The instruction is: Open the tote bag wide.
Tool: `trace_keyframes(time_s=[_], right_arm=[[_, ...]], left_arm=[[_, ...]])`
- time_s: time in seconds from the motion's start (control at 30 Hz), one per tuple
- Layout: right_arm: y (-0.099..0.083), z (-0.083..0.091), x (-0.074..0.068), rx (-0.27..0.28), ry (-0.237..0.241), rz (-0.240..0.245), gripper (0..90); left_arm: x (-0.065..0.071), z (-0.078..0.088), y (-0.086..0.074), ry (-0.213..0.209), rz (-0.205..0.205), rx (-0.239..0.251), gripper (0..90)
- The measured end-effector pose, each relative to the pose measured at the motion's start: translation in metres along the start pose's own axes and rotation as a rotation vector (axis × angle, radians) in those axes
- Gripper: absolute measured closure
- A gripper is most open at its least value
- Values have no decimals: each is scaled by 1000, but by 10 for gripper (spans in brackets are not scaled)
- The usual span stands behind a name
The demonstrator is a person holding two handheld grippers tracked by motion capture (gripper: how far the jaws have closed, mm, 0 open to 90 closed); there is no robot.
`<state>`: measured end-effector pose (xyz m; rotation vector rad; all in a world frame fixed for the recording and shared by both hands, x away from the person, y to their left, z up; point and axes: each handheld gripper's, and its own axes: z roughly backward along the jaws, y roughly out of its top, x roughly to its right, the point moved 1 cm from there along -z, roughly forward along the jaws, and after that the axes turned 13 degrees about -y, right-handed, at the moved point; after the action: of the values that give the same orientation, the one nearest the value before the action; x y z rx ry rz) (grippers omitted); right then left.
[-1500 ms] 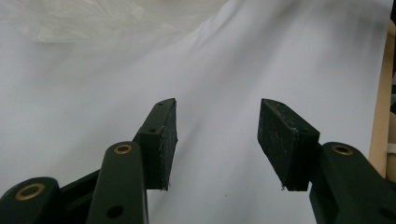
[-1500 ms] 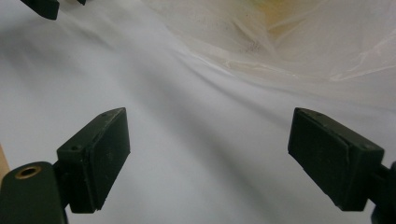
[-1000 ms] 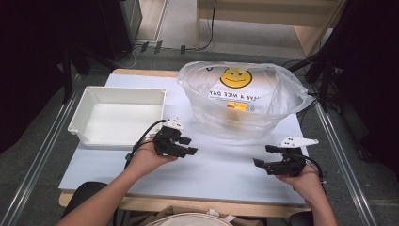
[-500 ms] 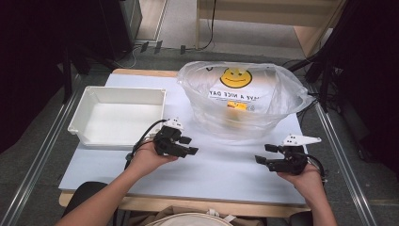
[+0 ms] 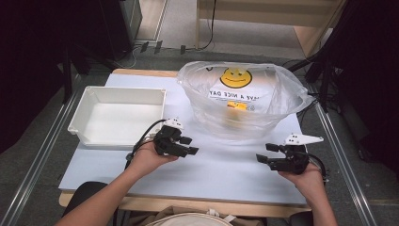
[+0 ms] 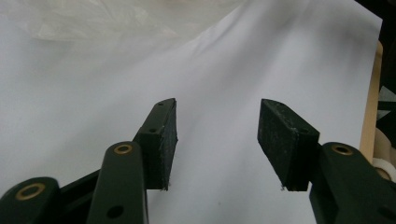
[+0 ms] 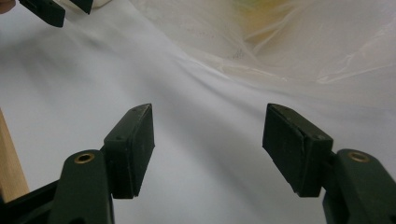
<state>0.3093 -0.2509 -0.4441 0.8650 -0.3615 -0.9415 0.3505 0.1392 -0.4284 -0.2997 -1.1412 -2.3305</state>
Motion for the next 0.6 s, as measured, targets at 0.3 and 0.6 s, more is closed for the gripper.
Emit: trace_keyframes(time_s=[0.3, 0.6], right_arm=[[12, 15, 5, 49, 0, 13, 379], [28, 54, 30, 58, 20, 32, 507]], left_arm=[[8, 12, 20, 12, -36, -13, 528], [15, 41, 49, -35, -94, 11, 582]])
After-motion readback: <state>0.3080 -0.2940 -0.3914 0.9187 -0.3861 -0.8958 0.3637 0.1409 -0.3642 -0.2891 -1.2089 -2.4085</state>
